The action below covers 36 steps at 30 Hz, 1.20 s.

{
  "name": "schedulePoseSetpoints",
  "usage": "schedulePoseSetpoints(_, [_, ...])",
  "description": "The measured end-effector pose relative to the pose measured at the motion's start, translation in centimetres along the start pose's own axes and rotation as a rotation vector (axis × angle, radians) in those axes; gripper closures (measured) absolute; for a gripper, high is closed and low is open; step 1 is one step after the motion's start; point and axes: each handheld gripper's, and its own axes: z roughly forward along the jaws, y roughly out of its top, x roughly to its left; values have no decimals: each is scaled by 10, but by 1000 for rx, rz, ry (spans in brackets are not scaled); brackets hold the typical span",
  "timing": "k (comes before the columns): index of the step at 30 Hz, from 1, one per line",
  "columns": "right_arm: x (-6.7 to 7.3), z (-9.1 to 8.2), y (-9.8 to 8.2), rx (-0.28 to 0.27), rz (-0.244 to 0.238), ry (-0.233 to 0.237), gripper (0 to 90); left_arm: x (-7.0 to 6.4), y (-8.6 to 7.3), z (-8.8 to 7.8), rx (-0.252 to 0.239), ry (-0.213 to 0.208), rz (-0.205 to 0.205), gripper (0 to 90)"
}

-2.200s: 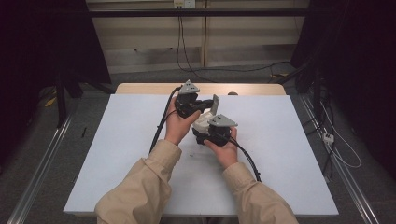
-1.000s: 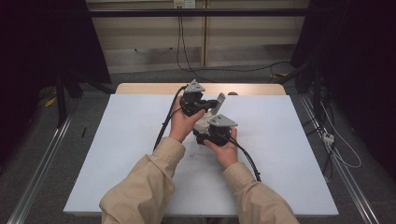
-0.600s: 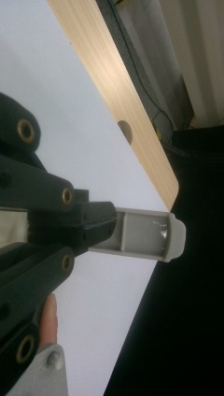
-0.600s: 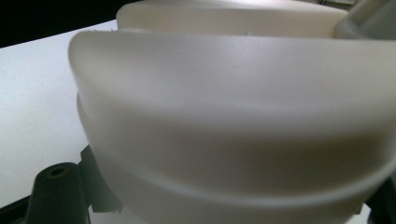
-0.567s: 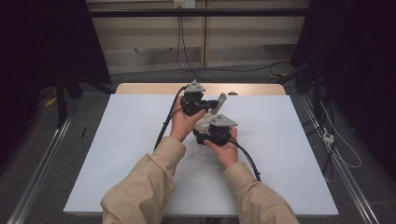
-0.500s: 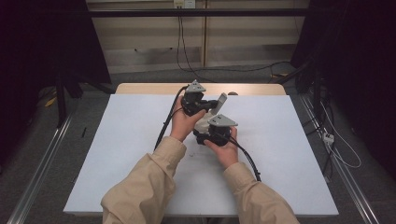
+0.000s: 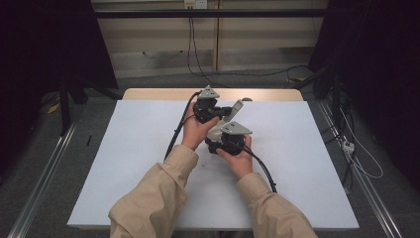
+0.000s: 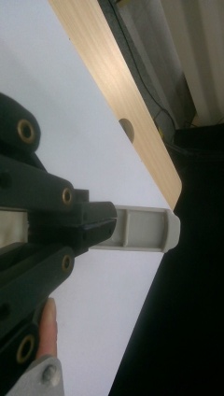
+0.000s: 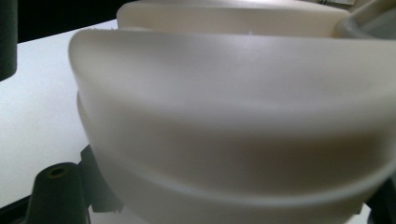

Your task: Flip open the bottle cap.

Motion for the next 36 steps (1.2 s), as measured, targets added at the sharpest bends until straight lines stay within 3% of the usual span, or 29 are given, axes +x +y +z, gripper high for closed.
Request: schedulePoseSetpoints(36, [0,0,0,0,-2,0,188,1,-4,9,16,-10,6,900])
